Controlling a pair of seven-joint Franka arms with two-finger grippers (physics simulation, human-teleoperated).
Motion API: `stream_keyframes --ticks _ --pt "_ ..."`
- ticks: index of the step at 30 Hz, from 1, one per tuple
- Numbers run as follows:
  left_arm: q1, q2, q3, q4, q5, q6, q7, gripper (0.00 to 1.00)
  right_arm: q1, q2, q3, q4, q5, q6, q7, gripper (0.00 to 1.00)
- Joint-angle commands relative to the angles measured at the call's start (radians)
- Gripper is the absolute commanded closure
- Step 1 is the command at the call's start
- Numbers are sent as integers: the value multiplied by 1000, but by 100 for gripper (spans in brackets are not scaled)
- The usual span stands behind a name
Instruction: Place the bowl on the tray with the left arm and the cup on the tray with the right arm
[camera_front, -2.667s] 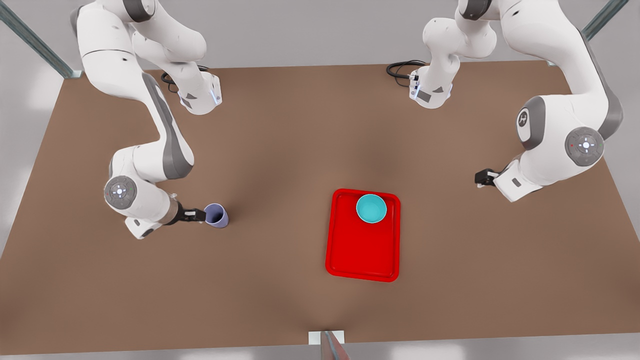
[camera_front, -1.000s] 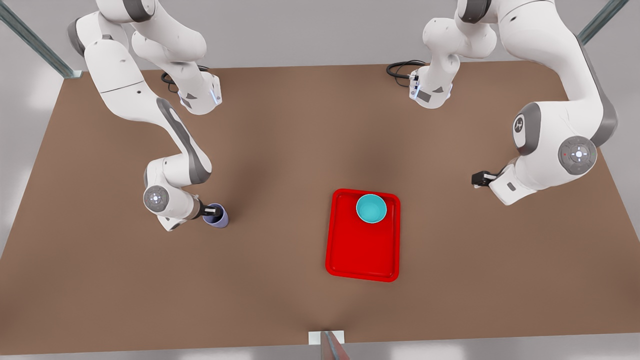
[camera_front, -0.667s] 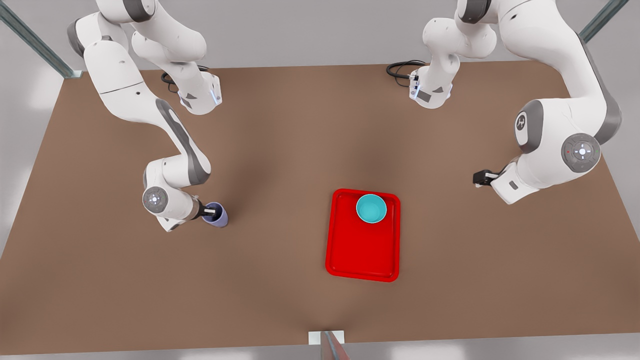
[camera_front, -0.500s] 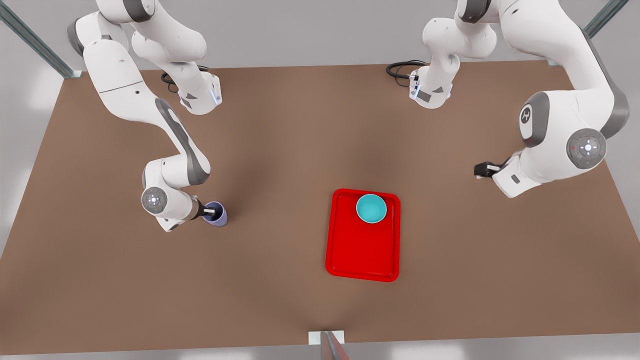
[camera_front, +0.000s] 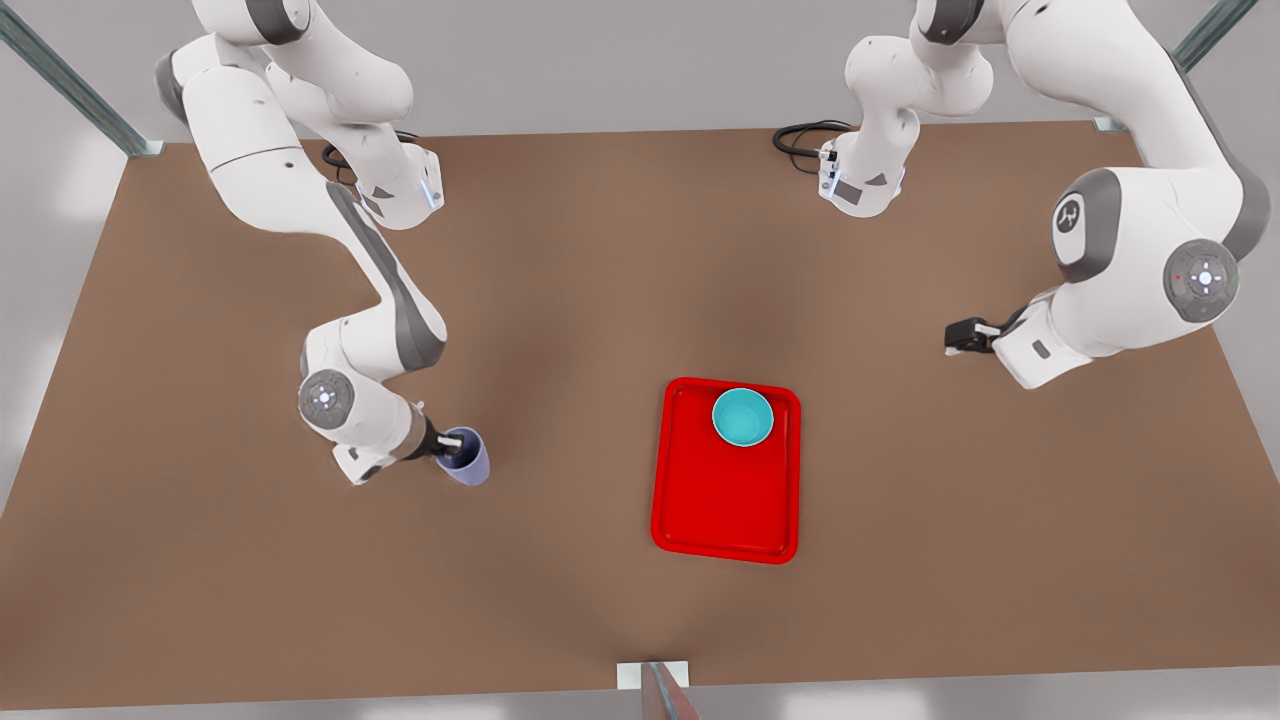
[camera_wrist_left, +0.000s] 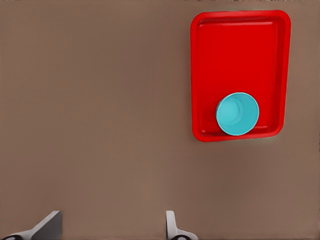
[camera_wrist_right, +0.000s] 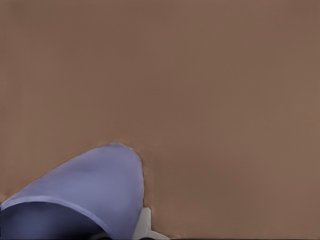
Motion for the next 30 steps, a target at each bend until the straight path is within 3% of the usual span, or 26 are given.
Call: stream_keyframes --ticks 1,3,10,11,16,19,23,30 --pt "0 -3 0 1 -9 -9 0 0 15 10 -2 16 -2 -3 28 79" --pt "0 -3 2 1 -9 -17 2 0 107 75 -44 146 12 -58 117 79" --pt "0 -23 5 2 2 -44 6 0 271 397 -54 698 6 -237 346 79" --pt "0 -23 5 2 0 -52 2 0 345 447 -112 775 14 -239 399 79" --pt "0 -35 6 8 5 -61 0 0 454 651 -105 1016 61 -109 597 79" --pt "0 -36 6 8 3 -73 0 0 472 653 -103 1053 186 -50 626 79" --pt "0 -35 5 10 0 -75 -5 0 561 671 -114 1048 184 -47 625 79" --pt "0 -35 3 10 -4 -76 -5 0 584 721 -113 1028 40 -99 519 79"
